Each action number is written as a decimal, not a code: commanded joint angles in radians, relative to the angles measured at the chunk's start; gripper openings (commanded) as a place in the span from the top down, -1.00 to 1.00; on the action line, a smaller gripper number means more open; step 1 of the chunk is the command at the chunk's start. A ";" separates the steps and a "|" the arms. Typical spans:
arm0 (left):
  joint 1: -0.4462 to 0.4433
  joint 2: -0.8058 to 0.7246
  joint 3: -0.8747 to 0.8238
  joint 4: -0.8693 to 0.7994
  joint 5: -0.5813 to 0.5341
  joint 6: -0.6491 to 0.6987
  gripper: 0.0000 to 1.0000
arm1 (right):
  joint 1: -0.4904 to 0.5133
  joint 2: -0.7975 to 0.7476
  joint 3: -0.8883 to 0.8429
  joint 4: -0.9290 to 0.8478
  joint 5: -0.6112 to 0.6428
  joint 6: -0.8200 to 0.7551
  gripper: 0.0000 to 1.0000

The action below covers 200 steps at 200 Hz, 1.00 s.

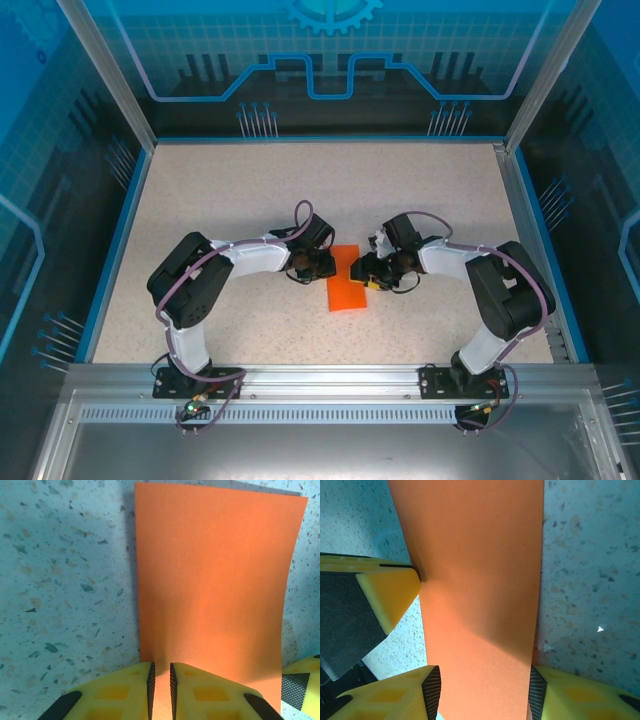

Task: Fold a paper plane with a square sheet of paper (pick it up from the middle)
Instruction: Third fold the triangle at the center of the table.

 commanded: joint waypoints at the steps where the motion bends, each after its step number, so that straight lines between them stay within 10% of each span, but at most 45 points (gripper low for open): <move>1: -0.003 0.011 -0.017 -0.030 -0.017 0.017 0.62 | 0.012 -0.017 -0.002 0.009 -0.028 0.020 -0.03; 200: -0.004 -0.078 -0.056 0.029 0.005 0.111 0.45 | -0.037 0.109 0.129 0.018 -0.107 -0.038 0.72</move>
